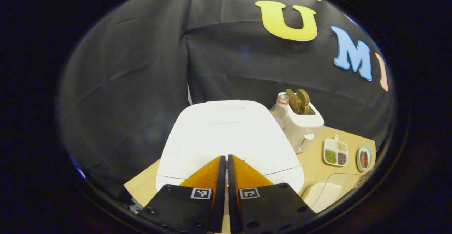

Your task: Close the left gripper, press the button to open the rice cooker; take a wooden spoon from the chopstick holder with the right hand, scoop a spoonful of rice and pour it into the rice cooker, then put the wooden spoon back into the chopstick holder.

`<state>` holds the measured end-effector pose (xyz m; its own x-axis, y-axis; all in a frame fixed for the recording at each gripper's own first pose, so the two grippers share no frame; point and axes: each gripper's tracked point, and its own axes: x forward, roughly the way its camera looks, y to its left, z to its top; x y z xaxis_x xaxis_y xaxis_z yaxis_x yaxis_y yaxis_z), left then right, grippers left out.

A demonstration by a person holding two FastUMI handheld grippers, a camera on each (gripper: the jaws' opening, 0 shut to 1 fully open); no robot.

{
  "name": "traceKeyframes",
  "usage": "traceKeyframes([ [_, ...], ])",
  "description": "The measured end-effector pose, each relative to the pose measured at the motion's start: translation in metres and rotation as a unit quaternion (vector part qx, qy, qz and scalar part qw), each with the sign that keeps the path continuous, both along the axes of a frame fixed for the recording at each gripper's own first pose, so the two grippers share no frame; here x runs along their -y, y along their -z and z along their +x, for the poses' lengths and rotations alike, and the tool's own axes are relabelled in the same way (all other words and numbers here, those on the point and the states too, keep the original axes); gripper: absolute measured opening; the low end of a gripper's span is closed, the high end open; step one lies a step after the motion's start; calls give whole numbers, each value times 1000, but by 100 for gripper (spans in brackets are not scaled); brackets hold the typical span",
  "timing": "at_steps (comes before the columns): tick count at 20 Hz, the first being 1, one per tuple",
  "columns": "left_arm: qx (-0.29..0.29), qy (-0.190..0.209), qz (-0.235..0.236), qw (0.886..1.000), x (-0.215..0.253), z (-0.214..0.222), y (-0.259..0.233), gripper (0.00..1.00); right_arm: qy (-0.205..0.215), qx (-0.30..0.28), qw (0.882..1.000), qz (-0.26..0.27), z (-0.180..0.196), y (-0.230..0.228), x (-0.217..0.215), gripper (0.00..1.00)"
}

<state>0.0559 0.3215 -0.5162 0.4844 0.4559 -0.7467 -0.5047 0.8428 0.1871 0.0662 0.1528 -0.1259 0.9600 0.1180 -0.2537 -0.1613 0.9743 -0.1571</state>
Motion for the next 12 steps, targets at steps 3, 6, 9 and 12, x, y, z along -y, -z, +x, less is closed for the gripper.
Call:
traceKeyframes([
  [3, -6, -17, -28, 999, -1, 1, 2, 12, 1, 2, 1000, -4, -2, 1, 4, 95],
  [6, -53, -1, -15, 998, -2, 0, 8, 12, 2, -4, 1000, 9, -3, 3, 4, 95],
  [9, -45, 5, -4, 999, 2, 10, 0, 14, 4, -4, 1000, 18, -4, -1, 5, 95],
  [12, 17, 9, 24, 1000, -4, 27, -34, 11, 10, 3, 1000, 11, -2, -4, 12, 95],
])
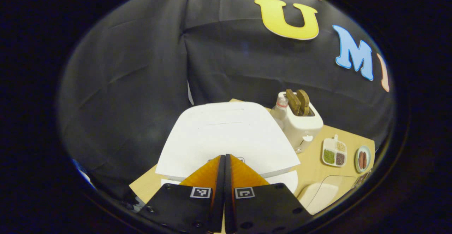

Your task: Close the left gripper, press the button to open the rice cooker; take a wooden spoon from the chopstick holder with the right hand, scoop a spoonful of rice and pour it into the rice cooker, then put the wooden spoon back into the chopstick holder.

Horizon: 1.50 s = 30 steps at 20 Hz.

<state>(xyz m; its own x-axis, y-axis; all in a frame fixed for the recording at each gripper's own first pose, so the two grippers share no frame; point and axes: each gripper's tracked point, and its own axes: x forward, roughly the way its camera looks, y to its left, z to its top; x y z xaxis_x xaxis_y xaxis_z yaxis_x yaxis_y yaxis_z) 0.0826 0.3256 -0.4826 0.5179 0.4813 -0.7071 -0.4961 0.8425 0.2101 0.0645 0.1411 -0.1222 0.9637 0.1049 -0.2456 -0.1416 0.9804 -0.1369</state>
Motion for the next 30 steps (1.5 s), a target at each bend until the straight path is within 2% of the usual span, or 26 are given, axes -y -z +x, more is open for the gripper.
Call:
traceKeyframes([
  [1, 29, 4, 14, 999, -2, 7, -15, 11, 0, -3, 1000, 3, -1, 3, -1, 95],
  [2, 56, 9, 26, 998, -6, 16, -29, 5, 0, -6, 1000, 7, -1, 4, -2, 95],
  [3, 79, 12, 33, 996, -9, 23, -42, 11, 0, -7, 1000, 12, -1, 4, -2, 95],
  [6, 140, 18, 41, 989, -15, 42, -78, 10, -1, -9, 1000, 11, -1, 5, -2, 95],
  [9, 167, 33, 69, 983, -24, 55, -102, 12, -1, -6, 1000, 12, -2, 4, -2, 95],
  [10, 179, 40, 72, 980, -22, 59, -112, 5, 0, -4, 1000, 13, -1, 4, -1, 95],
  [11, 193, 48, 75, 977, -16, 60, -123, 12, 2, -6, 1000, 13, -1, 7, 1, 95],
  [12, 202, 58, 82, 974, -12, 60, -134, 13, 5, -8, 1000, 16, -1, 9, 2, 95],
  [13, 210, 67, 91, 971, -8, 60, -143, 5, 9, -5, 1000, 22, 0, 8, 5, 95],
  [14, 219, 77, 98, 968, -4, 60, -154, 13, 12, 1, 999, 29, 1, 6, 7, 95],
  [15, 234, 89, 101, 963, 5, 60, -163, 5, 16, 4, 999, 34, 2, 7, 11, 95],
  [16, 247, 97, 101, 959, 12, 60, -177, 4, 20, 5, 999, 35, 4, 9, 14, 95],
  [17, 253, 101, 103, 957, 17, 57, -186, 4, 23, 4, 999, 33, 4, 12, 18, 95],
  [18, 258, 102, 102, 955, 20, 54, -195, 12, 26, 4, 999, 33, 4, 14, 23, 95],
  [19, 263, 105, 99, 954, 26, 49, -200, 12, 30, 4, 999, 35, 5, 17, 28, 95],
  [20, 267, 106, 99, 953, 30, 46, -207, 5, 36, 2, 999, 40, 7, 21, 35, 95],
  [23, 272, 105, 104, 951, 38, 36, -222, 5, 68, -17, 995, 69, 12, 45, 67, 95],
  [24, 274, 105, 106, 950, 41, 33, -225, 14, 78, -24, 993, 82, 15, 54, 80, 94],
  [25, 273, 104, 109, 950, 45, 28, -228, 7, 89, -32, 991, 95, 17, 66, 94, 95],
  [26, 269, 103, 113, 951, 49, 26, -230, 17, 99, -39, 989, 106, 20, 78, 109, 95],
  [27, 263, 101, 117, 952, 55, 21, -230, 17, 109, -32, 987, 117, 24, 85, 126, 95],
  [29, 248, 96, 123, 956, 68, 8, -230, 27, 132, -26, 981, 137, 31, 104, 161, 95],
  [30, 241, 94, 125, 958, 77, 4, -229, 35, 144, -37, 978, 145, 35, 122, 178, 95],
])
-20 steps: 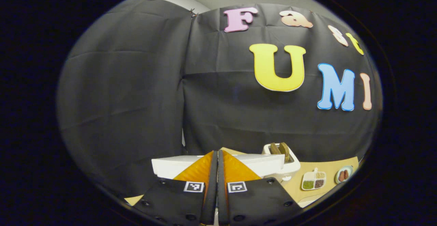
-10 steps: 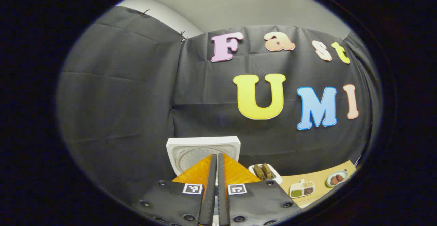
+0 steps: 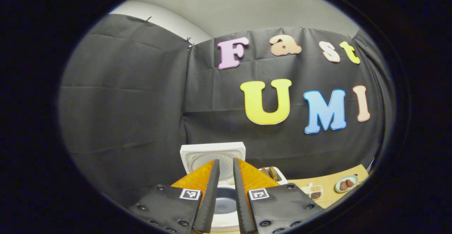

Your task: Close the left gripper, press the button to open the rice cooker; take a wooden spoon from the chopstick holder with the right hand, scoop a spoonful of rice and pour it into the rice cooker, then put the wooden spoon back into the chopstick holder.

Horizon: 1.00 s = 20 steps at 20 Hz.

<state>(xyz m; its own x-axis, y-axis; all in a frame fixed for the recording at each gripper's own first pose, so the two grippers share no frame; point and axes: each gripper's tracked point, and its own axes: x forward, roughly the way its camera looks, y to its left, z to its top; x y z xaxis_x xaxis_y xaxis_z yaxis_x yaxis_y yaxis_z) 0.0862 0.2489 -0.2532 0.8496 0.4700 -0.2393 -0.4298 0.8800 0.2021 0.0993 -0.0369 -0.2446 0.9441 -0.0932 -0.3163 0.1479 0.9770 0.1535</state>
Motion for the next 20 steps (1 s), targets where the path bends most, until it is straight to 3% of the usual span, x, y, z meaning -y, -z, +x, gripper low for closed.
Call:
traceKeyframes([
  [1, -9, -2, 1, 1000, 10, -4, 4, 32, 10, -17, 1000, 12, 1, 21, 18, 95],
  [6, -29, -36, 38, 998, 47, -23, -9, 58, 62, -67, 991, 97, 17, 112, 95, 95],
  [10, -50, -37, 44, 997, 80, -40, -13, 78, 60, -116, 984, 119, 30, 195, 118, 95],
  [13, -60, -30, 49, 997, 105, -51, -18, 77, 62, -136, 980, 134, 46, 249, 126, 94],
  [16, -72, -16, 56, 996, 126, -58, -22, 94, 77, -139, 971, 180, 68, 283, 123, 95],
  [17, -73, -12, 56, 996, 132, -58, -22, 87, 78, -142, 969, 186, 74, 291, 121, 94],
  [20, -85, -6, 56, 995, 148, -64, -20, 89, 69, -158, 960, 219, 90, 311, 111, 97],
])
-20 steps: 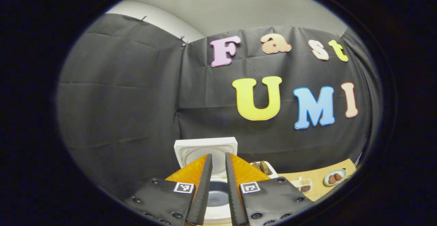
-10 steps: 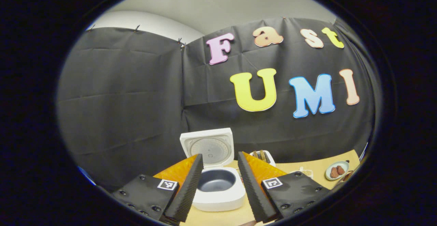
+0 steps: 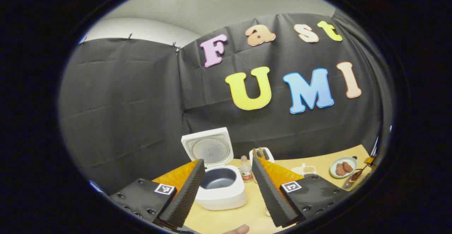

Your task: Close the left gripper, press the button to open the rice cooker; take a wooden spoon from the chopstick holder with the right hand, scoop a spoonful of rice and pour it into the rice cooker, then put the wooden spoon back into the chopstick holder.

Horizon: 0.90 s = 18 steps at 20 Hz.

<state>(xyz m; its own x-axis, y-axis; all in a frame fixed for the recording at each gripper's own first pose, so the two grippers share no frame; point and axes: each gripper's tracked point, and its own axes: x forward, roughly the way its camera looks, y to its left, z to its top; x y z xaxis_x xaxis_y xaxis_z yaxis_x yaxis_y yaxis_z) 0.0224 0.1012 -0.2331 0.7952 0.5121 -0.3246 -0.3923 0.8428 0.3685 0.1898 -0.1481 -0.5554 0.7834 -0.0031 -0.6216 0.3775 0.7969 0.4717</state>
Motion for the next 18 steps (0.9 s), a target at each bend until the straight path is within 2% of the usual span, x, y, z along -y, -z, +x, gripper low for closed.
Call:
traceKeyframes([
  [2, -5, -1, -4, 1000, 3, -5, 2, 93, -1, -3, 1000, 16, 1, -2, -2, 89],
  [3, -6, -1, -4, 1000, 7, -8, 1, 95, 9, -6, 1000, 6, 1, -1, 1, 86],
  [4, -6, -4, -1, 1000, 4, -13, -1, 98, 24, -7, 1000, -13, 1, -3, 10, 65],
  [5, -5, -7, 0, 1000, 3, -15, -2, 97, 27, -11, 999, -15, 2, -6, 11, 58],
  [6, -4, -10, -1, 1000, 1, -19, -3, 90, 22, -16, 1000, -9, 1, -5, 6, 39],
  [7, -5, -15, -2, 1000, -1, -23, -3, 90, 13, -19, 1000, 5, 3, -3, -4, 39],
  [9, -5, -23, -5, 1000, -5, -30, -3, 90, -1, -30, 1000, 5, 0, -8, -6, 26],
  [12, -2, -29, -2, 1000, -10, -38, -9, 97, -32, -44, 998, 25, -1, -12, -19, 21],
  [13, -2, -29, -1, 1000, -12, -40, -11, 94, -41, -41, 998, 19, 0, -16, -20, 21],
  [15, 3, -31, -2, 1000, -13, -44, -13, 98, -57, -29, 998, 5, 4, -38, -26, 21],
  [16, 7, -30, -4, 1000, -14, -44, -16, 94, -69, -21, 997, -3, 5, -53, -30, 21],
  [18, 13, -29, -7, 999, -16, -45, -18, 94, -103, -3, 994, -20, 3, -89, -48, 21],
])
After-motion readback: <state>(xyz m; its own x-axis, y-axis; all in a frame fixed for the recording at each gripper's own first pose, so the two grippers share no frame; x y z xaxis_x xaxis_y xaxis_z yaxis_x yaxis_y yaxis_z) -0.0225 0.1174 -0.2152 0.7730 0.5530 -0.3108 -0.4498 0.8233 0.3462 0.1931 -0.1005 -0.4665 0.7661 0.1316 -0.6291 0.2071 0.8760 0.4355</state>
